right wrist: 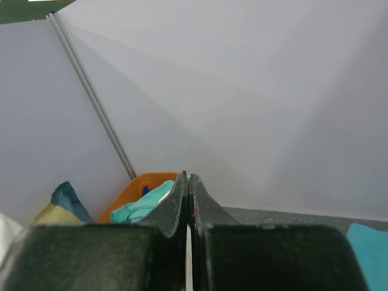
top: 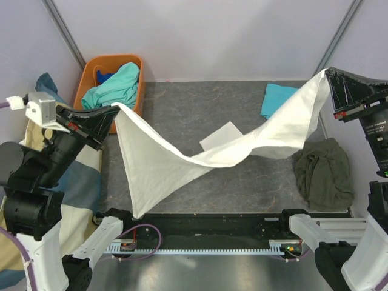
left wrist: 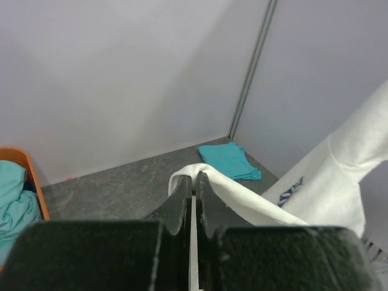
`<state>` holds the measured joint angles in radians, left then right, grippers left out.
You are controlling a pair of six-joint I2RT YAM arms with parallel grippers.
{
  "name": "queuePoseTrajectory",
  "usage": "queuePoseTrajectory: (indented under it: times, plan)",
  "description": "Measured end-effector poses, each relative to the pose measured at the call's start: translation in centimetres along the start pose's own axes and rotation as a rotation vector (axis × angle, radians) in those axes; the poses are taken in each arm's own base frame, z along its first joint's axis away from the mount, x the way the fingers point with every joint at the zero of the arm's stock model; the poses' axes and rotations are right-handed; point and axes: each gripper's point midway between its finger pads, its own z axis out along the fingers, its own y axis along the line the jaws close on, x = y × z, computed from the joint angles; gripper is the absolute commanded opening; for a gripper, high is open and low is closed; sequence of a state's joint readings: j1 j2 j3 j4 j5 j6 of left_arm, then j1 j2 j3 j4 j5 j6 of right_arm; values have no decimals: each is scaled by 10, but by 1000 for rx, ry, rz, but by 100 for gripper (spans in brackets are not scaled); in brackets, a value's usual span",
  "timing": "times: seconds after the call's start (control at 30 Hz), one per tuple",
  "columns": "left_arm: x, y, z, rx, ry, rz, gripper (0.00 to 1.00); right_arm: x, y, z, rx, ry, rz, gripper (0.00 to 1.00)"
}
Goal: Fold and stack the t-shirts
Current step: Flatten the tshirt out
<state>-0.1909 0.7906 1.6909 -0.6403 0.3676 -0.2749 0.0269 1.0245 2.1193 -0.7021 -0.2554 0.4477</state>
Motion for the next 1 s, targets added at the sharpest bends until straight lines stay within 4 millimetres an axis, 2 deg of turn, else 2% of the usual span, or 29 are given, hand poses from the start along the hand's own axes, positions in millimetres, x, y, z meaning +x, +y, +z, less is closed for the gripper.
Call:
queuePoseTrajectory:
  times: [0.07, 0.13, 0.23, 0.27, 0.37, 0.43, 0.5, 0.57, 0.63, 0.67, 0.73, 0.8, 0.87, 0.9, 0.97, 1.0]
  plan:
    - [13, 5, 11, 9, 30, -10, 2, 11, -5, 0, -1, 4, 6, 0]
    - [37, 17, 29, 7, 85, -32, 2, 32, -20, 15, 18, 30, 19, 0]
    - [100, 53, 78, -24, 216, -86, 2, 102, -74, 63, 113, 150, 54, 0]
    - [122, 65, 93, -38, 263, -105, 2, 141, -103, 91, 167, 230, 73, 0]
    - [200, 112, 149, -84, 424, -152, 2, 226, -170, 151, 267, 379, 103, 0]
    - [257, 145, 184, -115, 534, -181, 2, 296, -226, 189, 343, 486, 127, 0]
    - [299, 172, 211, -139, 613, -203, 2, 342, -266, 209, 391, 552, 146, 0]
    - [319, 191, 236, -146, 645, -211, 2, 366, -294, 229, 416, 582, 161, 0]
    - [310, 201, 266, -137, 620, -201, 2, 358, -299, 248, 396, 552, 163, 0]
    - [299, 202, 277, -127, 596, -191, 2, 341, -295, 259, 375, 514, 154, 0]
    - [259, 197, 296, -96, 514, -158, 2, 294, -276, 274, 316, 420, 129, 0]
    - [207, 184, 303, -61, 414, -115, 2, 234, -245, 278, 248, 306, 92, 0]
    - [155, 164, 293, -34, 325, -75, 2, 174, -206, 263, 190, 210, 58, 0]
    - [131, 151, 283, -19, 286, -57, 2, 151, -190, 253, 167, 170, 43, 0]
    - [87, 125, 255, 11, 204, -20, 2, 91, -143, 218, 99, 64, 5, 0]
    - [72, 114, 238, 19, 176, -7, 2, 74, -127, 203, 73, 29, -7, 0]
